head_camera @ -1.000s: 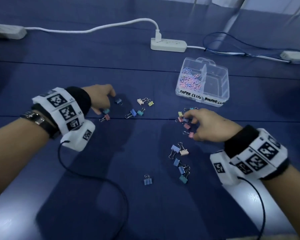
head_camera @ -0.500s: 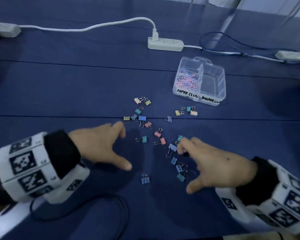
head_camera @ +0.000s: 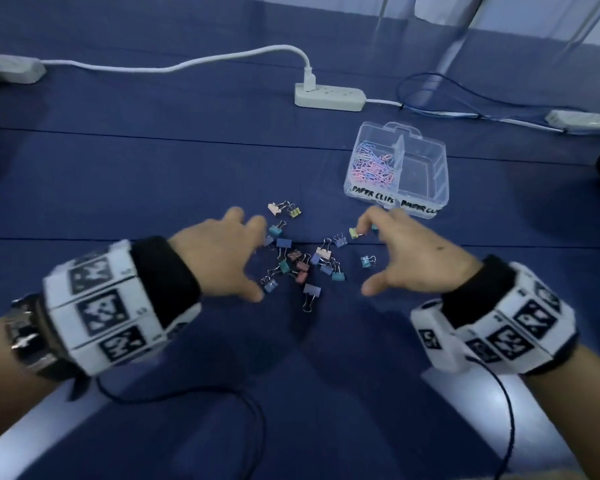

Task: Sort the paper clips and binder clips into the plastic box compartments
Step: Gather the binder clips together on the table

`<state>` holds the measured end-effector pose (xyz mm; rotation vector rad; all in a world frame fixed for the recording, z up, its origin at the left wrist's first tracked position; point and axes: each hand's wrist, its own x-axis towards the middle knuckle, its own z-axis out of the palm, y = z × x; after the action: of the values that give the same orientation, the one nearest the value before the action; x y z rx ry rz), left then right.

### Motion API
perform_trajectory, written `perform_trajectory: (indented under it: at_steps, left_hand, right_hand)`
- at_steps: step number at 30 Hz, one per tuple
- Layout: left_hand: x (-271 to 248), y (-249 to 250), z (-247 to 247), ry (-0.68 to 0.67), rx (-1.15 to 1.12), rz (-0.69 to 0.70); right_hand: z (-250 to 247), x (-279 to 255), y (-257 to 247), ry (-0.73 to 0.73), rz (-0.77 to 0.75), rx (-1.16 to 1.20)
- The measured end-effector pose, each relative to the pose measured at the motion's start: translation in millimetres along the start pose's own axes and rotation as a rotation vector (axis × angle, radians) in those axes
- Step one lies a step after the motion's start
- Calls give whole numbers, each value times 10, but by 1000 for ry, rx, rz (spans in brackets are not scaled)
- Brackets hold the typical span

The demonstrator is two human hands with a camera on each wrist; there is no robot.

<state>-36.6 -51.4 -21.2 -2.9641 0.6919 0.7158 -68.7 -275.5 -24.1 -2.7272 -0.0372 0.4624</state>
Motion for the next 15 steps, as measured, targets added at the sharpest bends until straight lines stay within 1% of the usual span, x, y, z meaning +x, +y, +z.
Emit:
perform_trajectory:
  at_steps: [1, 4, 5, 7, 10, 12, 15]
  left_hand:
    - [-35, -88, -6, -41, 12, -41]
    - [-93, -250, 43, -168, 37, -132]
    - [-72, -267, 71, -195, 27, -138]
    - [2, -244, 91, -226, -16, -122]
    - [181, -93, 48, -190, -57, -58]
    - [306, 60, 6, -161, -74, 7]
    - [459, 228, -53, -145, -109, 80]
  right_hand:
    - [-56, -23, 68, -34, 55, -32]
    - [-129, -19, 219, -206, 196, -164]
    - [-132, 20, 247, -240, 225, -191]
    - [-131, 128, 257, -260, 255, -211]
    - [-111, 266, 133, -230, 236, -205]
    - [-61, 330, -10, -218, 178, -180]
    - [33, 382, -215, -249, 59, -129]
